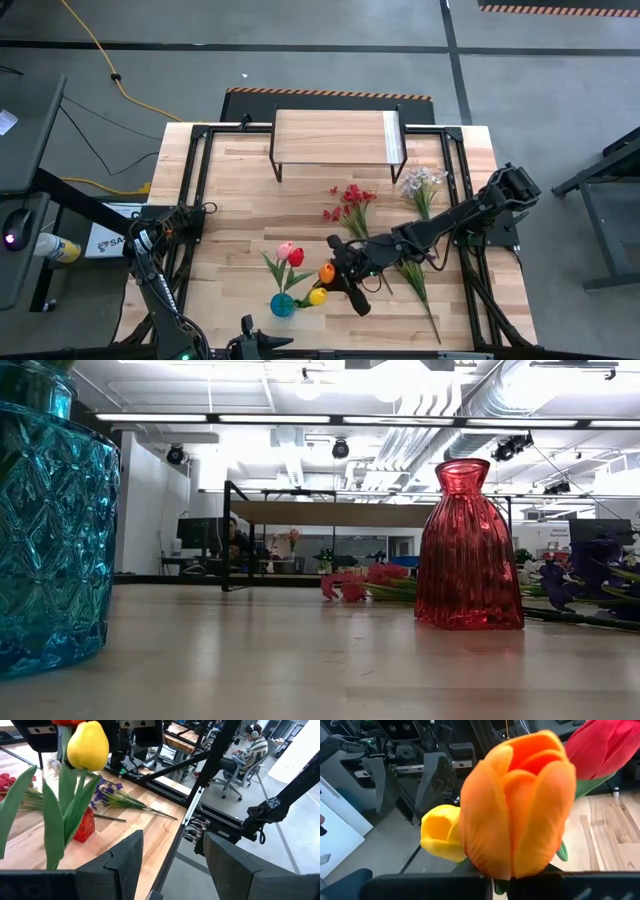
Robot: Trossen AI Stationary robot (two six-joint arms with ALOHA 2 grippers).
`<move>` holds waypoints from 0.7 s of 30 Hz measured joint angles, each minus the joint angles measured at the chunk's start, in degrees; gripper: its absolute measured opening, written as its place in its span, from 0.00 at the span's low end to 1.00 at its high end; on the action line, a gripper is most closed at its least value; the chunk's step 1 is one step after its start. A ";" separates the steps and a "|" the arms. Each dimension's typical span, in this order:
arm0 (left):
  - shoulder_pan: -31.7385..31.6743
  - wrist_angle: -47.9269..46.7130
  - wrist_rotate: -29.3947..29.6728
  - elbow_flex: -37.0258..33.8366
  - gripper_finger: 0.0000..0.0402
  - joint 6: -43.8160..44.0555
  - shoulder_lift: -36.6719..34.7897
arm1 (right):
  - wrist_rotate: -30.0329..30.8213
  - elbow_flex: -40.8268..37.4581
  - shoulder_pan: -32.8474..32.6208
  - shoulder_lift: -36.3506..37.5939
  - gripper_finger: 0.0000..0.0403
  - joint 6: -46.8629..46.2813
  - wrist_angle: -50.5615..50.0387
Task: Pick and place flowers into a vace then onto a shelf
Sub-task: Put the orange tulip into the blue transparent vase
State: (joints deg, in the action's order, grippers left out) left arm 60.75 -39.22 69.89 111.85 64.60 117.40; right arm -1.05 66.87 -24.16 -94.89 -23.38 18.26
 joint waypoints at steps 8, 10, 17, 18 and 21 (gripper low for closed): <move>0.00 -0.08 0.17 0.00 0.59 0.00 0.00 | -0.44 0.00 0.00 -0.09 0.03 0.11 -0.15; -0.02 -0.09 0.24 0.00 0.59 0.00 0.00 | -0.85 0.00 0.00 -0.53 0.03 -0.03 0.01; -0.03 -0.09 1.23 0.00 0.59 0.00 0.00 | -2.68 -0.07 0.02 -2.29 0.03 -1.09 1.57; -0.03 -0.10 1.23 0.00 0.59 0.00 0.00 | -2.88 -0.07 0.02 -2.29 0.03 -1.07 1.70; -0.02 -0.05 1.23 0.00 0.59 0.00 0.00 | -2.96 -0.07 0.02 -2.29 0.03 -1.07 2.06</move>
State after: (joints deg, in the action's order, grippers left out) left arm 60.73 -39.27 71.12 111.85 64.60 117.40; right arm -4.01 66.81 -24.14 -97.19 -24.45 20.32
